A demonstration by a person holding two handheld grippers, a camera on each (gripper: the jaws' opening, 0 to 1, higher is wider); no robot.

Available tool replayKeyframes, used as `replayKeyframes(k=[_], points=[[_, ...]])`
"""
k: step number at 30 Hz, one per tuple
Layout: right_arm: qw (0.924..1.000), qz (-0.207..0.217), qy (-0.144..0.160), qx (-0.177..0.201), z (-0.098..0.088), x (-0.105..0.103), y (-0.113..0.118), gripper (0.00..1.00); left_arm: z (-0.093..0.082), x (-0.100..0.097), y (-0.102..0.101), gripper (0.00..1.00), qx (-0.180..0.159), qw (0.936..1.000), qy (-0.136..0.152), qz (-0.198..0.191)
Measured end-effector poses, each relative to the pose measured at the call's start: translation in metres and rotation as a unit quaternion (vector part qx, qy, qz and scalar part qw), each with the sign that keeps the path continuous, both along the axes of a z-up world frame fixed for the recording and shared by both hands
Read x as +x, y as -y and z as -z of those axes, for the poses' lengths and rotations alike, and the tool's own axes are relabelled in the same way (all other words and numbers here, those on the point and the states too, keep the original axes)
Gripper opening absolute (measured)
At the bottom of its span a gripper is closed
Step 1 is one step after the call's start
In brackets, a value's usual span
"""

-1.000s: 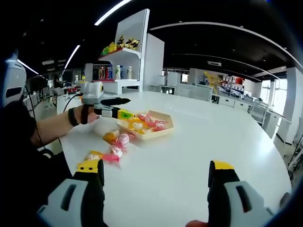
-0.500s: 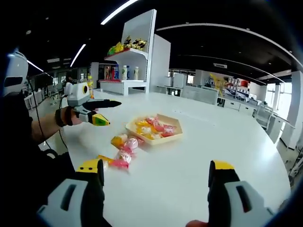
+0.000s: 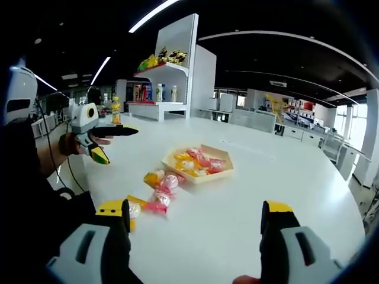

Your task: Pick up the marshmallows scattered on the table and place them into the bowl on the table

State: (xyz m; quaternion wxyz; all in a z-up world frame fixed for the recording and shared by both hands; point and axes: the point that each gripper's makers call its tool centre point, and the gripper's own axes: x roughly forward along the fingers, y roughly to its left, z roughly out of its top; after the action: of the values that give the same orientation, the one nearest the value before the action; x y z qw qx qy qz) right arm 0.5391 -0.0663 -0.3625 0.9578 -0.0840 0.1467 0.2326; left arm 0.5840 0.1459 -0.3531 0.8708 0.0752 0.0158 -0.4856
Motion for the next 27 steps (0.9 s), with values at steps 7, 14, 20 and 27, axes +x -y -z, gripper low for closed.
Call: replayKeyframes(k=[7,14,20,27], points=[[1.0,0.001,0.0,0.0,0.003,-0.004,0.001,0.88,-0.007,-0.015,-0.003,0.95,0.022,0.9995,0.016,0.014],[1.0,0.005,0.001,0.003,0.004,-0.008,0.004,0.88,-0.005,-0.027,-0.004,0.95,0.035,0.999,0.016,0.023],[0.9999,0.003,0.005,0.009,0.001,-0.011,0.003,0.88,-0.009,-0.035,-0.006,0.95,0.039,0.9987,0.02,0.026],[0.9998,0.001,0.007,0.016,0.0,-0.014,0.003,0.88,-0.009,-0.04,-0.008,0.95,0.045,0.9984,0.025,0.024]])
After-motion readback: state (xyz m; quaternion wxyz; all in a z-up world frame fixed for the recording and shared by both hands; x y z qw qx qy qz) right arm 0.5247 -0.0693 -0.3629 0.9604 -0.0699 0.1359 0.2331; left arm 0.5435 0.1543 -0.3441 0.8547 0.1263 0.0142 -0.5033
